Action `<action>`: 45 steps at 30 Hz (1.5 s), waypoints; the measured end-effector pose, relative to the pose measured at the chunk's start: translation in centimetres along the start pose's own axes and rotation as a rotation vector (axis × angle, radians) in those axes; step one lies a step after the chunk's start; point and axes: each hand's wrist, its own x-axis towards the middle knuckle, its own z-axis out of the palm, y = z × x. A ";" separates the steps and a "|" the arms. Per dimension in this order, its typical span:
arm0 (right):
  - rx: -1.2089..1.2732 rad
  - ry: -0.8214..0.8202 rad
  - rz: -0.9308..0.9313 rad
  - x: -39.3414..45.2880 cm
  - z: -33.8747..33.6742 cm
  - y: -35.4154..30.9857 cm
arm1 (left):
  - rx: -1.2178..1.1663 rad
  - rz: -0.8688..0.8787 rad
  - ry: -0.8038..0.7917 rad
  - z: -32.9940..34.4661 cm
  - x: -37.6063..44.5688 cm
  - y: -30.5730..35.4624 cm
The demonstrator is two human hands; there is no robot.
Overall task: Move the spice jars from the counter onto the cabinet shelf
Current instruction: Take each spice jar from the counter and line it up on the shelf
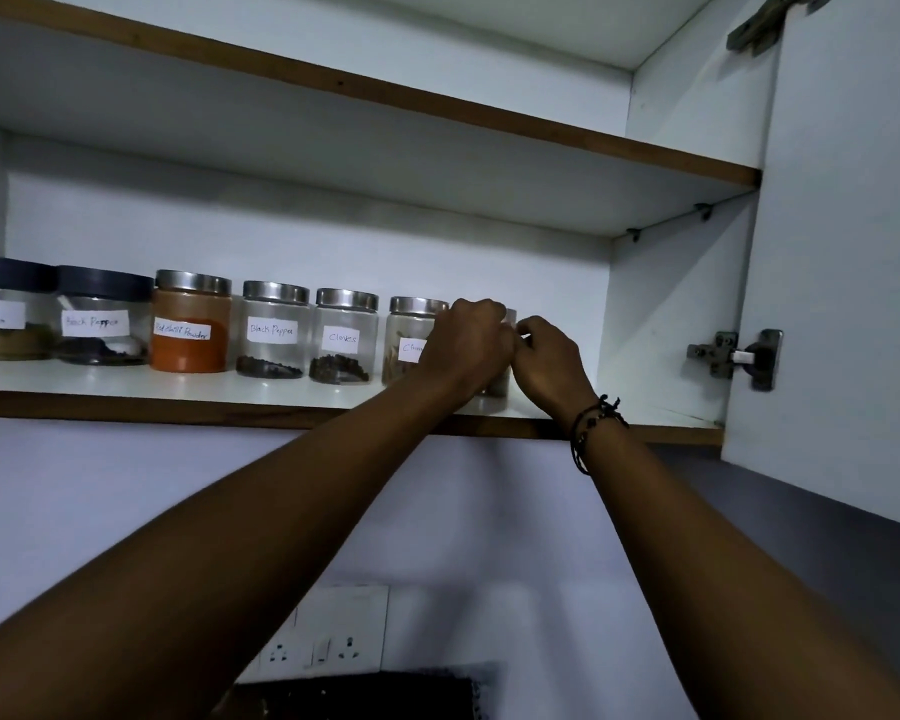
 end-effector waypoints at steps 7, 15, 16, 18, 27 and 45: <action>-0.149 0.082 -0.034 -8.7 -2.9 0.3 | -0.281 0.052 -0.023 -0.1 -6.3 3.9; -0.287 -0.055 0.213 -25.3 -4.2 6.8 | -0.481 0.061 -0.267 6.2 -21.7 7.5; -0.307 -0.098 0.258 -27.7 -4.1 7.8 | -0.507 0.035 -0.318 7.4 -24.1 7.7; -0.341 -0.186 0.359 -33.2 -3.6 9.8 | -0.568 -0.006 -0.451 9.8 -29.5 8.2; -0.453 -0.472 0.774 -52.9 -1.7 15.2 | -0.648 0.002 -0.940 16.2 -49.3 11.5; -0.634 -0.494 0.900 -66.8 -2.0 18.1 | -0.676 -0.301 -1.362 20.4 -61.2 17.0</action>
